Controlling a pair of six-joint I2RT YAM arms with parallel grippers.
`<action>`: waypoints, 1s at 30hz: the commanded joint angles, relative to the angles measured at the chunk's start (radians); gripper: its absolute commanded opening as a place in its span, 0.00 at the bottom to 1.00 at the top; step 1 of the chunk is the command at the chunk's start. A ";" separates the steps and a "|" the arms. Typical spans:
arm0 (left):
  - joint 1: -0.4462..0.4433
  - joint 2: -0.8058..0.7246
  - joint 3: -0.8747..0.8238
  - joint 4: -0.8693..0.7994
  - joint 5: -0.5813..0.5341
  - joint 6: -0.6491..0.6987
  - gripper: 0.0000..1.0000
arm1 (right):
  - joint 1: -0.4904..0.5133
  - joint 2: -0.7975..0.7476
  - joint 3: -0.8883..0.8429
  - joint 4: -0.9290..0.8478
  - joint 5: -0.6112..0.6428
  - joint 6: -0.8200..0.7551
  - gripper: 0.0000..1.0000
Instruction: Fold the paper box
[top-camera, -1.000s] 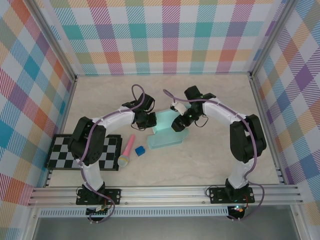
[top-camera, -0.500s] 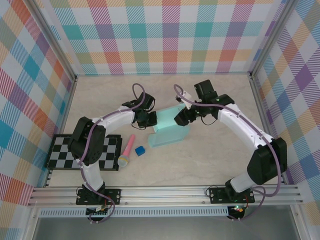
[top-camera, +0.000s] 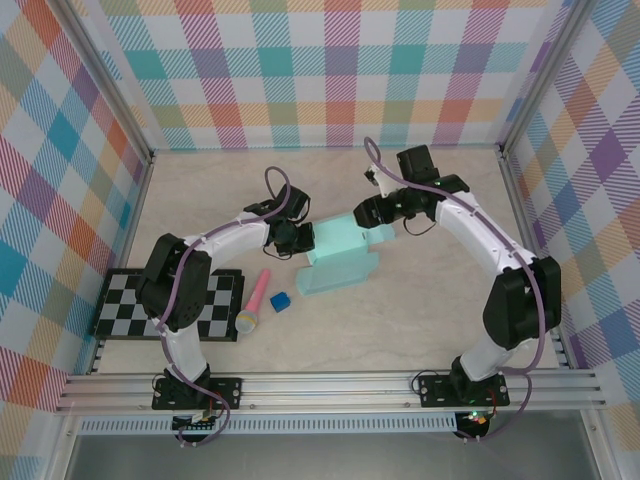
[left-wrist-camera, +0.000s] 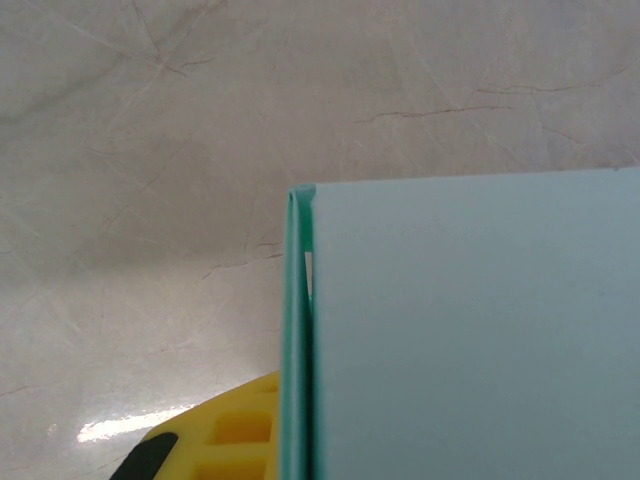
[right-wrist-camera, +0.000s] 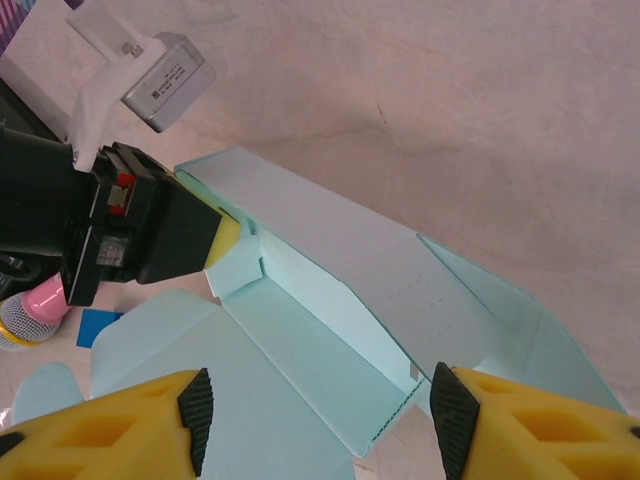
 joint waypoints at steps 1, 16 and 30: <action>0.000 -0.048 0.016 0.006 0.012 0.018 0.00 | 0.005 0.026 0.037 0.007 -0.002 0.052 0.65; 0.000 -0.039 0.027 0.015 0.023 0.007 0.00 | 0.072 0.094 0.008 0.006 -0.046 0.079 0.61; -0.002 -0.043 0.012 0.049 0.037 -0.022 0.00 | 0.098 0.088 -0.064 0.208 -0.076 0.210 0.62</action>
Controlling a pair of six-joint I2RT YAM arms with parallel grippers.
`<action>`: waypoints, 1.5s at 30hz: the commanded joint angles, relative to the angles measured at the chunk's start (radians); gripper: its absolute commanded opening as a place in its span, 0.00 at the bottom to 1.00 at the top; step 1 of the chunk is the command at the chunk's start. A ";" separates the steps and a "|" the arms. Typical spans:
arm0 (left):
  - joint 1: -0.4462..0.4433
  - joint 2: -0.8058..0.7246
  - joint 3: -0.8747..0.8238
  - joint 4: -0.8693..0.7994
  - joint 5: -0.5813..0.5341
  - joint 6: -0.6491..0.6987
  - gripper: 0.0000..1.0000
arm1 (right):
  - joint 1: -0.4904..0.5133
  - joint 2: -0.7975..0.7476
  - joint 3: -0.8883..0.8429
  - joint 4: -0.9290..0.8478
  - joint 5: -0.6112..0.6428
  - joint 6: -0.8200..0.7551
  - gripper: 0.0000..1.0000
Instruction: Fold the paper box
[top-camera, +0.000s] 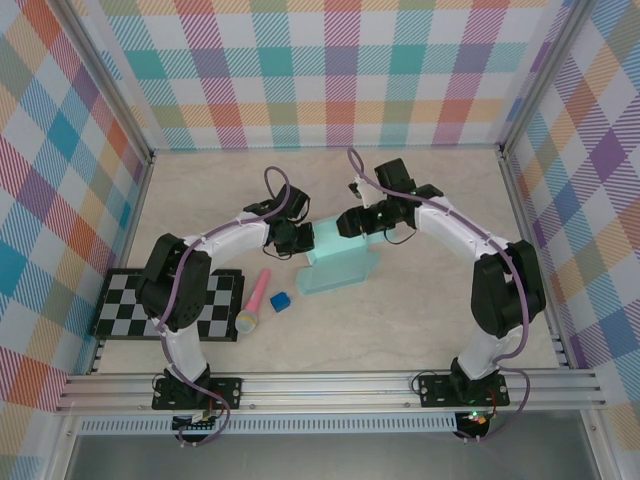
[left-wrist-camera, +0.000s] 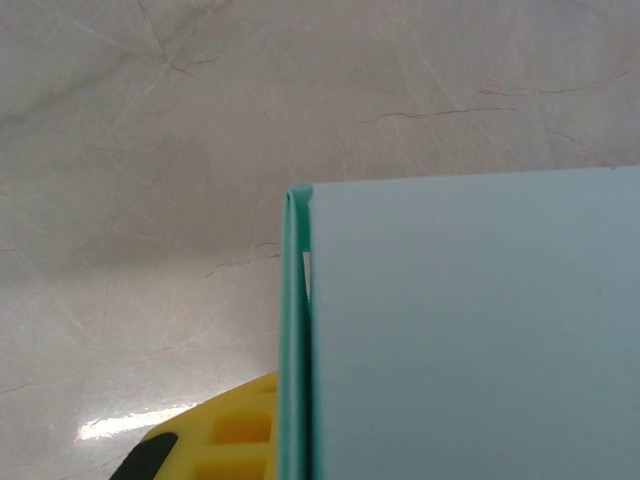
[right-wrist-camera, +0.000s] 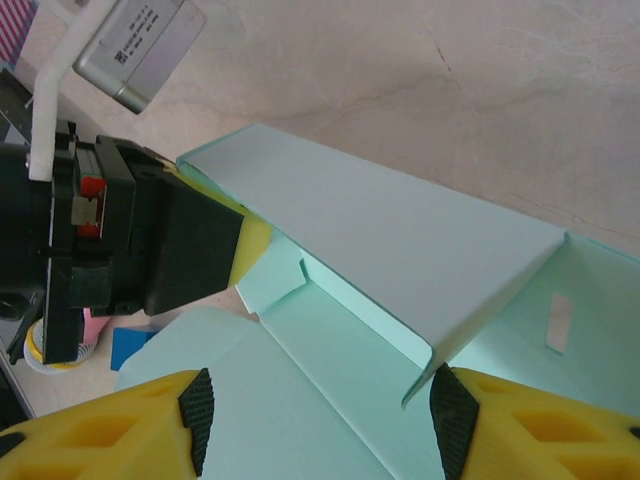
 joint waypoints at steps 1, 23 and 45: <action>-0.002 -0.042 0.010 0.049 0.036 -0.014 0.00 | 0.016 -0.008 0.006 0.060 -0.029 0.029 0.62; 0.041 -0.109 0.099 0.026 0.144 0.225 0.00 | -0.395 -0.312 -0.076 -0.111 -0.068 -0.154 0.51; 0.043 -0.074 0.164 0.002 0.255 0.259 0.00 | -0.307 -0.329 -0.216 -0.009 -0.421 -0.313 0.56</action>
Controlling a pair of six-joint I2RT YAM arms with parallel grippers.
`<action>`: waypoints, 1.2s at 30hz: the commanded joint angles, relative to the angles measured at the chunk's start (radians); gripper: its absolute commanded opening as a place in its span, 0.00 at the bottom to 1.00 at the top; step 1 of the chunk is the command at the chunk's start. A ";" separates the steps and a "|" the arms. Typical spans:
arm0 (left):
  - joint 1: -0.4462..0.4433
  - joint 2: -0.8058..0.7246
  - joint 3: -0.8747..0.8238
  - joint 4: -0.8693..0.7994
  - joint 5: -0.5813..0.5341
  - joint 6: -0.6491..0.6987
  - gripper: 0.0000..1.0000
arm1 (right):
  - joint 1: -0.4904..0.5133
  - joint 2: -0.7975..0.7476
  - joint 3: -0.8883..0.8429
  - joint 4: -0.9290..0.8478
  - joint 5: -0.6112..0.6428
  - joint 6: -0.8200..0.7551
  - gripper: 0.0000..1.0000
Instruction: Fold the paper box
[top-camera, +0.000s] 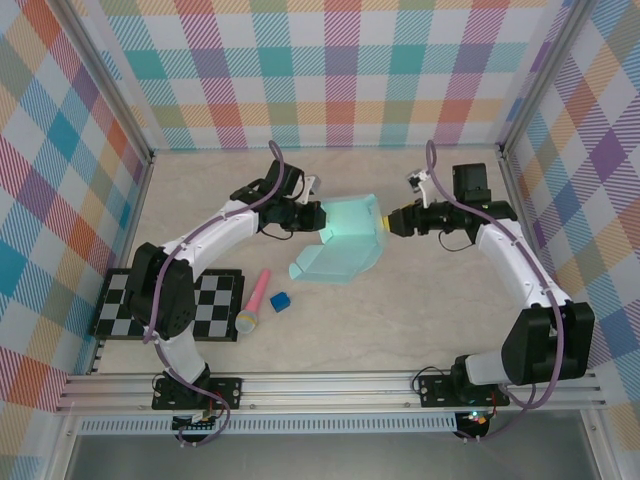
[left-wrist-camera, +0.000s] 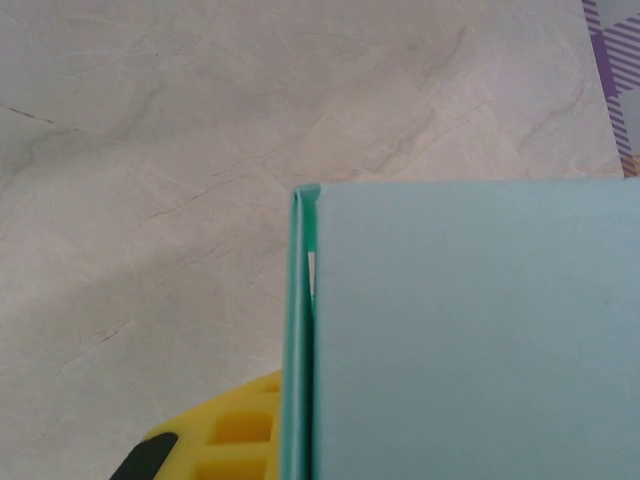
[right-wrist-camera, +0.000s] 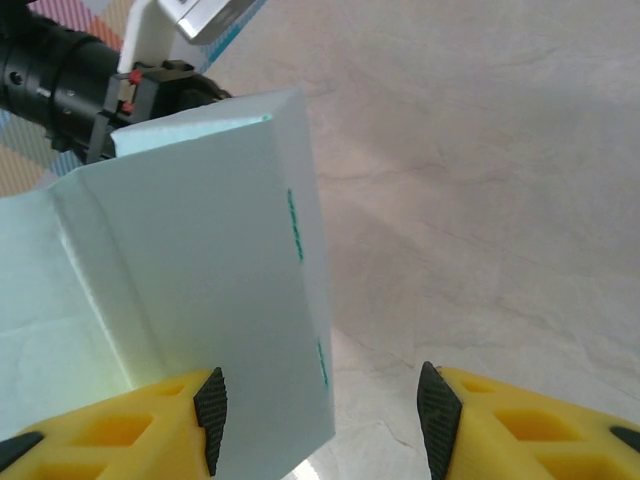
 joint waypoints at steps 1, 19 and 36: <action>0.012 0.003 0.026 0.007 0.024 0.000 0.00 | 0.021 0.019 -0.017 0.035 -0.049 -0.022 0.56; 0.003 0.008 0.023 -0.008 -0.072 -0.056 0.00 | 0.144 0.079 -0.025 0.143 0.114 0.054 0.66; 0.004 -0.005 -0.007 -0.016 -0.173 -0.066 0.00 | 0.169 0.111 0.022 0.036 0.037 -0.040 0.61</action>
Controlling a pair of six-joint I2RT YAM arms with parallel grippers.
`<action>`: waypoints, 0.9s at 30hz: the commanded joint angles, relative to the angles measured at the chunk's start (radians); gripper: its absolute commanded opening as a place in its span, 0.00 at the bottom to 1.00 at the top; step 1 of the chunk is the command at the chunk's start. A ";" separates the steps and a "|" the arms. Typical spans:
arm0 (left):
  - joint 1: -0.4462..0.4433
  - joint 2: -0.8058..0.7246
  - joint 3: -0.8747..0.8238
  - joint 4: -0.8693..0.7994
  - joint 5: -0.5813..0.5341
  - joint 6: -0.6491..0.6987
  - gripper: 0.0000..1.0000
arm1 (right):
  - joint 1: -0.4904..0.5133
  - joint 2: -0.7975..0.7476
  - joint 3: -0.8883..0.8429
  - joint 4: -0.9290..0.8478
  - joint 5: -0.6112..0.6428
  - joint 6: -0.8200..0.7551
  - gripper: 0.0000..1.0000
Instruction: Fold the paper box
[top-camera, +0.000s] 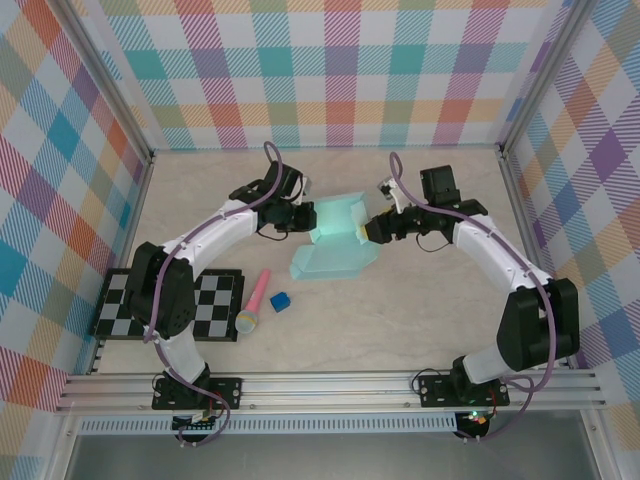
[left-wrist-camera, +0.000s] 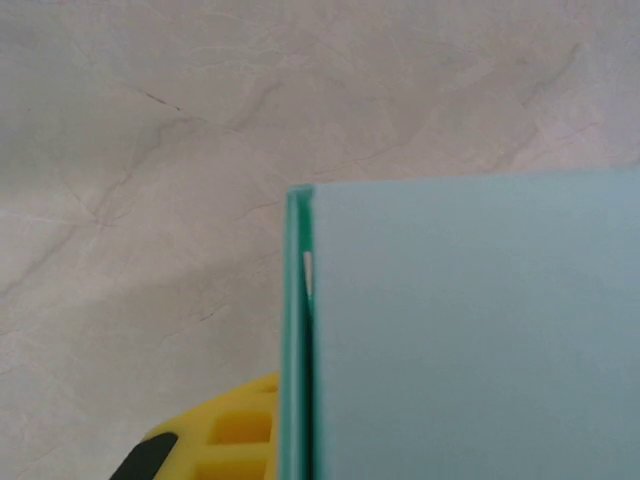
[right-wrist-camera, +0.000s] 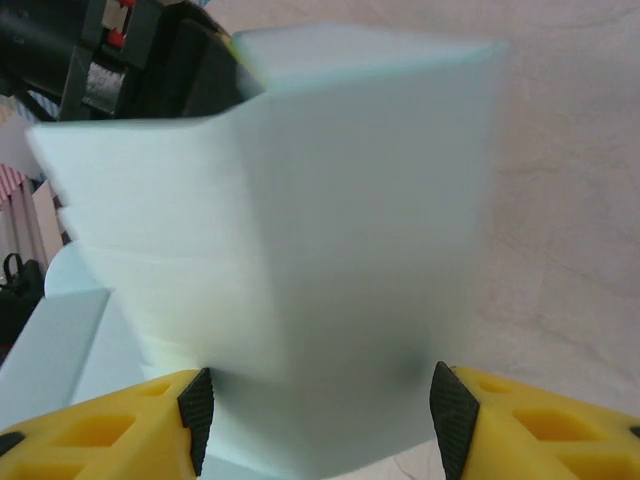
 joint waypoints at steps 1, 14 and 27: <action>-0.001 -0.009 -0.005 0.033 -0.015 -0.029 0.00 | 0.020 0.014 0.022 -0.037 -0.060 -0.032 0.61; -0.020 0.001 -0.001 0.033 -0.016 -0.040 0.00 | 0.095 0.054 0.008 0.146 0.268 0.193 0.61; -0.083 -0.052 -0.060 0.045 -0.156 -0.176 0.00 | 0.234 0.143 0.006 0.271 0.736 0.379 0.49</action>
